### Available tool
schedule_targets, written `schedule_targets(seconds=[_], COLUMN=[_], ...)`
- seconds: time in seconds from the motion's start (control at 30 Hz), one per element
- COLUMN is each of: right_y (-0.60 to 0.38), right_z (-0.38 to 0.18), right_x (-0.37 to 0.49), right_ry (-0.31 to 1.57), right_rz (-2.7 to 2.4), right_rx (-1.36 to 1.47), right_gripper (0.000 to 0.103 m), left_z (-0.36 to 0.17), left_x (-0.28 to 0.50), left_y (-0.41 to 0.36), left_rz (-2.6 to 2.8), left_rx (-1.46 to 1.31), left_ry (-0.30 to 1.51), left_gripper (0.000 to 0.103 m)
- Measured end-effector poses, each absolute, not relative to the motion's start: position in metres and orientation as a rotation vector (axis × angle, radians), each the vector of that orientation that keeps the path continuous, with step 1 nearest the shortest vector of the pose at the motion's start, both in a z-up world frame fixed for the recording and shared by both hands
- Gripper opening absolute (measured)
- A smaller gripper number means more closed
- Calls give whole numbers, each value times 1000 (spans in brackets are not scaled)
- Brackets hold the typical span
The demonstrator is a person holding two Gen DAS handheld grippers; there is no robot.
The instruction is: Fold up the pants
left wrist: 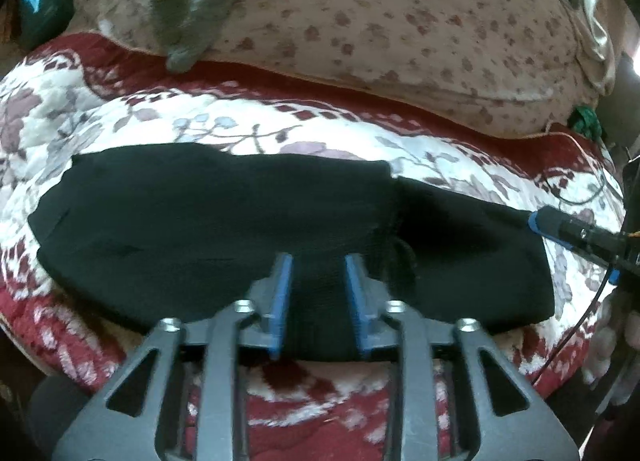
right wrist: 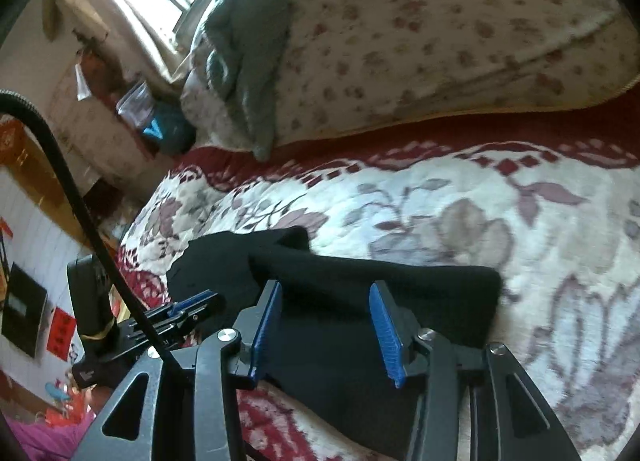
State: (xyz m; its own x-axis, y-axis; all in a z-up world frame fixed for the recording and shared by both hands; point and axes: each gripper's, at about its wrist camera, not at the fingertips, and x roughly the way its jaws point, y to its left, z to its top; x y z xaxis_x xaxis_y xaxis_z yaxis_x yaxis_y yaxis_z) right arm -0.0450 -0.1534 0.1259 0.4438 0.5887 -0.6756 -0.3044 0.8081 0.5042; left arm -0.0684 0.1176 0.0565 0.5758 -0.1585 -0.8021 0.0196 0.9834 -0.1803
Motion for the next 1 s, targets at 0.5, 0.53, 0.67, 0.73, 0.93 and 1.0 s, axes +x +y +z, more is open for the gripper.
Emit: schedule_targets(seconds=[0.5, 0.53, 0.67, 0.73, 0.93, 1.0], right_y=[-89, -87, -83, -83, -59, -43], right_z=[81, 81, 88, 95, 109, 112], right_x=[-10, -9, -9, -9, -4, 0], right_ry=[1061, 1054, 1061, 1050, 1037, 1035], right_rz=[606, 606, 606, 616, 700, 746], right_rx=[204, 193, 151, 163, 179, 171], right_gripper=[44, 44, 45, 45, 45, 47], left_z=[63, 63, 63, 63, 57, 55], left_x=[-90, -92, -103, -108, -121, -125], left_y=[187, 194, 224, 237, 275, 284], left_rz=[9, 26, 96, 130, 217, 226], left_rx=[-299, -314, -369, -391, -481, -520], left_ry=[931, 929, 908, 900, 890, 888], left_gripper=[42, 42, 42, 42, 42, 42])
